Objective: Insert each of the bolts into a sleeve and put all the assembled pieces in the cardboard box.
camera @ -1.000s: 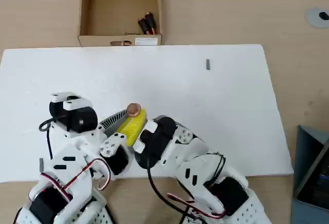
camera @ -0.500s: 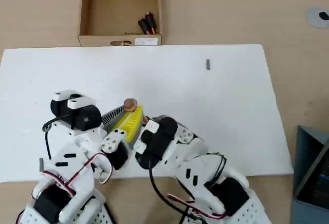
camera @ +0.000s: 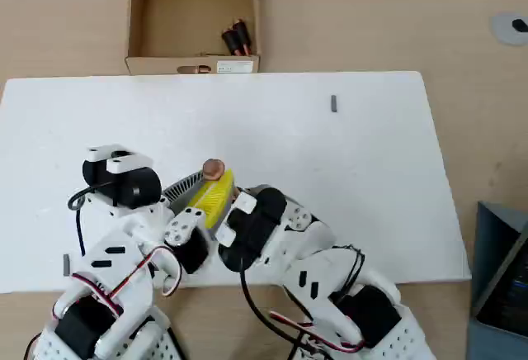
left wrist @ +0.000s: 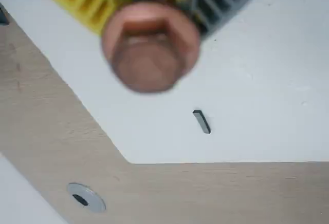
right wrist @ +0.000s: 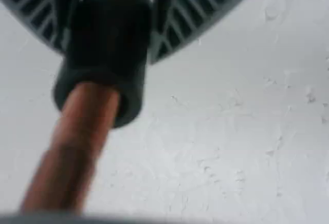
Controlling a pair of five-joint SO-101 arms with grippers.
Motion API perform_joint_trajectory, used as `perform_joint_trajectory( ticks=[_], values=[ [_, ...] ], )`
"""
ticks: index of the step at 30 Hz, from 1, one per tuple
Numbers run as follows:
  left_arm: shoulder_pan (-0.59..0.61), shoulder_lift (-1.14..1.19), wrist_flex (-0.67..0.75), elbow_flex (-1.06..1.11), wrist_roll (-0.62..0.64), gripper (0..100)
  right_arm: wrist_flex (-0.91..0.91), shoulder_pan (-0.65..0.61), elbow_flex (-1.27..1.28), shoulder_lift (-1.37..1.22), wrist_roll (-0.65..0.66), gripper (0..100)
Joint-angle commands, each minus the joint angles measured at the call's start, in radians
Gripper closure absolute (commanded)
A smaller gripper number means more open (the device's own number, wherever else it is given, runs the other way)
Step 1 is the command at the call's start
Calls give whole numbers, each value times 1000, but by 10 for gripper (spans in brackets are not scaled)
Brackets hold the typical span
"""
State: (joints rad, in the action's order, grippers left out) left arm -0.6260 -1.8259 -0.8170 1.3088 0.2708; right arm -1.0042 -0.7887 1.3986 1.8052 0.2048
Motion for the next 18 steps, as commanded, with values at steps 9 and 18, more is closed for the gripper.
perform_joint_trajectory(
  ticks=[9,18],
  values=[
    [-54,4,6,123,-37,998,40,-16,-16,119,9,990],
    [-8,2,15,71,-104,998,40,-16,-13,119,8,990]
  ],
)
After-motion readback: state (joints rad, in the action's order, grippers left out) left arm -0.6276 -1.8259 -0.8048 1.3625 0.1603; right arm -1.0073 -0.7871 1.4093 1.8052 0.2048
